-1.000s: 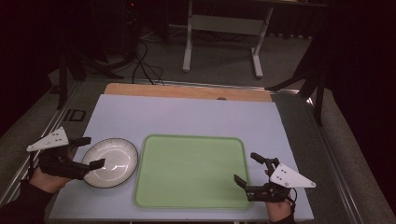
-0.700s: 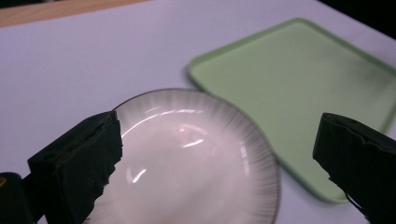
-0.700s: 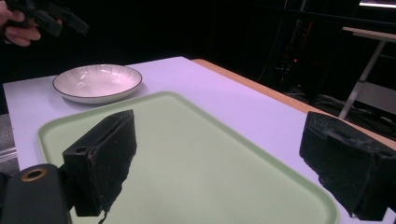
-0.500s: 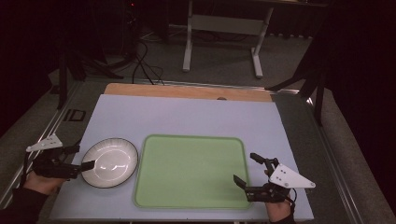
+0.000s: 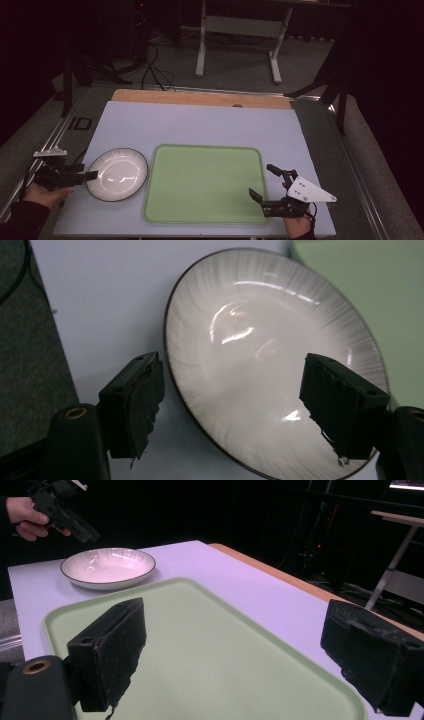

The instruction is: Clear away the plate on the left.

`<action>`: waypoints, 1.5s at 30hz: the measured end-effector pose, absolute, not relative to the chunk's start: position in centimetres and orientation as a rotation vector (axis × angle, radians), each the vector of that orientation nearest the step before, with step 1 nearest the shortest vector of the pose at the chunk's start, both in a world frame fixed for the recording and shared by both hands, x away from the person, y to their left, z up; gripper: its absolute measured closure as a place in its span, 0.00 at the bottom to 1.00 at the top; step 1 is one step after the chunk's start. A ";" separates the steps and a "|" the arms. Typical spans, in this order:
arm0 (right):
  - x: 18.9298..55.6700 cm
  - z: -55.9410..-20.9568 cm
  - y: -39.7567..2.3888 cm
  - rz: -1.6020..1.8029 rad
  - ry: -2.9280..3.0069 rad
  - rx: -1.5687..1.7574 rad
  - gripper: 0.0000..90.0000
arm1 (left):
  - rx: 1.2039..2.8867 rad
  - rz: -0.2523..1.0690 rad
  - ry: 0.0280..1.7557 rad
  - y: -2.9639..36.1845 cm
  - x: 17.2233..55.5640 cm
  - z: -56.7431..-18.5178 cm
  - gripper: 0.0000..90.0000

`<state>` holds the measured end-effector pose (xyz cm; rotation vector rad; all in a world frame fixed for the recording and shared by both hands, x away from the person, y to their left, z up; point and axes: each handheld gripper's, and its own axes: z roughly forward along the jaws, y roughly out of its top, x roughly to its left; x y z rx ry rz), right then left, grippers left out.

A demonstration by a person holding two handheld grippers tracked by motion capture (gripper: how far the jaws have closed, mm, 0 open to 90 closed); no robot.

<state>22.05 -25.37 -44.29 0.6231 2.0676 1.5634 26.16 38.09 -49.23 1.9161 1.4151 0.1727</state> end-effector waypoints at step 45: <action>22.2 -44.5 -25.3 1.528 2.075 0.637 0.12 | 1.649 -0.228 1.844 39.6 28.6 -51.9 0.94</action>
